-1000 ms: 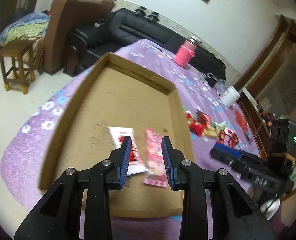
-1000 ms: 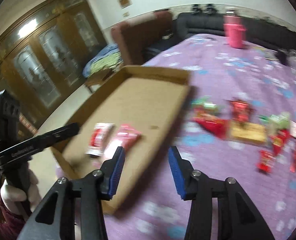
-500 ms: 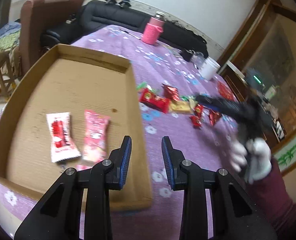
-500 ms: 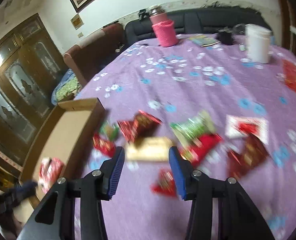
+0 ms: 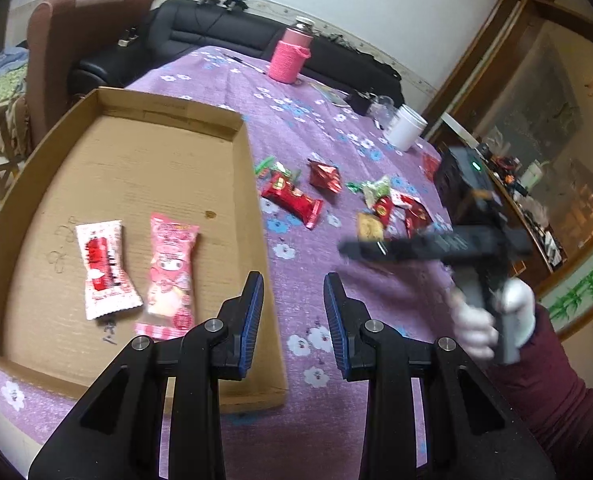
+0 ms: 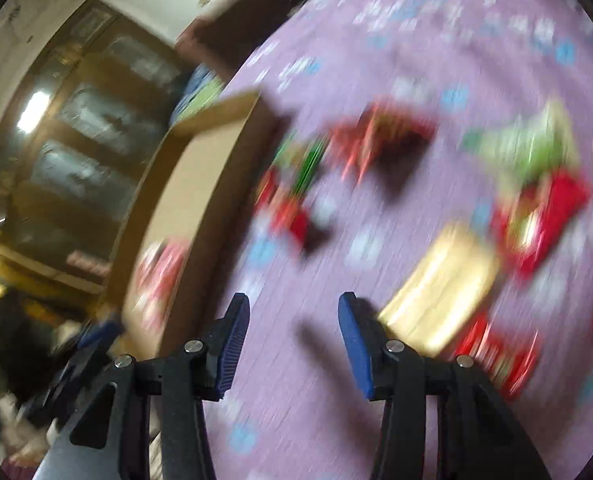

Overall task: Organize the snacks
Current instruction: 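Grasp the small red round-wrapped candy with the right tool, then grasp the yellow cake bar with the left tool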

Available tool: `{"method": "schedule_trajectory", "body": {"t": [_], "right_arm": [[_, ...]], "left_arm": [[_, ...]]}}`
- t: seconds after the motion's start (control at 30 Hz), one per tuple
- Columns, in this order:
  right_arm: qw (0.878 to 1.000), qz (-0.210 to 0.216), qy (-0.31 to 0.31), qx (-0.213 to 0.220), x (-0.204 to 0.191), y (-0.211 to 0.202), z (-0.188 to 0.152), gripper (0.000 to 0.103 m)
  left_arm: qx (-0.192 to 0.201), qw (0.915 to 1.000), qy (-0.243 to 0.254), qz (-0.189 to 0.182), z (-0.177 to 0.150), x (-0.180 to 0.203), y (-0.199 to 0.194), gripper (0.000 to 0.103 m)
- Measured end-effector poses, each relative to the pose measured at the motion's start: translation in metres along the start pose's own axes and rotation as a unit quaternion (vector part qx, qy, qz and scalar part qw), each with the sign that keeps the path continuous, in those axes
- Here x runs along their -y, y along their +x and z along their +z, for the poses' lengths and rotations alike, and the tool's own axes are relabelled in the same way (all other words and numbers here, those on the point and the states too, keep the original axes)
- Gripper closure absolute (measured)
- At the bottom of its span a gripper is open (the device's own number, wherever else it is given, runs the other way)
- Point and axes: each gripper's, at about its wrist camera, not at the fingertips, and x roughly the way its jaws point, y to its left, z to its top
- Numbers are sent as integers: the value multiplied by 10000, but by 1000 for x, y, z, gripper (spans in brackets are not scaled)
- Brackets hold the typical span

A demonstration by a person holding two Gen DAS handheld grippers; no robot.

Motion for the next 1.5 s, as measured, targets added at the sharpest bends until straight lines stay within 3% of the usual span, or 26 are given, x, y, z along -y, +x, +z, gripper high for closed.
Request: {"method": "schedule_trajectory", "body": {"t": [0.03, 0.1, 0.17, 0.27, 0.3, 0.43, 0.57, 0.63, 0.8, 0.97, 1.2, 1.37, 1.4, 1.5], "right_arm": [[9998, 157, -63, -89, -3, -6, -12, 54], [9994, -35, -229, 246, -8, -28, -30, 54], [9952, -487, -210, 824, -8, -58, -44, 53], [9762, -1641, -177, 1405, -3, -84, -56, 53], [9723, -1826, -114, 1453, 1, -85, -55, 53], [9711, -1890, 113, 1450, 12, -69, -49, 53], [9578, -2411, -80, 1562, 10, -53, -40, 54], [9548, -2562, -195, 1496, 15, -49, -37, 73], [9483, -2706, -109, 1657, 29, -59, -46, 79], [9456, -2545, 366, 1995, 56, -84, -52, 79], [9496, -2308, 548, 2049, 59, -88, -54, 79], [9510, -2206, 641, 2070, 64, -90, -53, 79], [9513, -2189, 655, 2070, 65, -90, -53, 79], [9520, -2163, 664, 2062, 64, -90, -53, 78]], "left_arm": [[-21, 10000, 60, -34, -1, 3, 1, 73], [-38, 9998, 178, -92, -2, 9, 1, 73], [-84, 9995, 283, -122, -2, 16, 4, 73], [-173, 9991, 347, -163, -4, 23, 11, 73], [-220, 9989, 362, -177, -6, 26, 14, 73], [-391, 9982, 410, -178, -12, 37, 24, 73], [-448, 9980, 447, -77, -13, 43, 26, 73], [-456, 9978, 474, -19, -11, 46, 28, 73], [-618, 9968, 498, 74, -4, 55, 49, 73], [-848, 9937, 706, 170, 5, 76, 88, 73], [-1017, 9881, 1092, 364, 24, 104, 140, 74], [-973, 9816, 1472, 733, 30, 115, 159, 74], [-965, 9801, 1547, 791, 31, 116, 161, 69], [-1036, 9772, 1679, 783, 31, 120, 170, 41]]}}
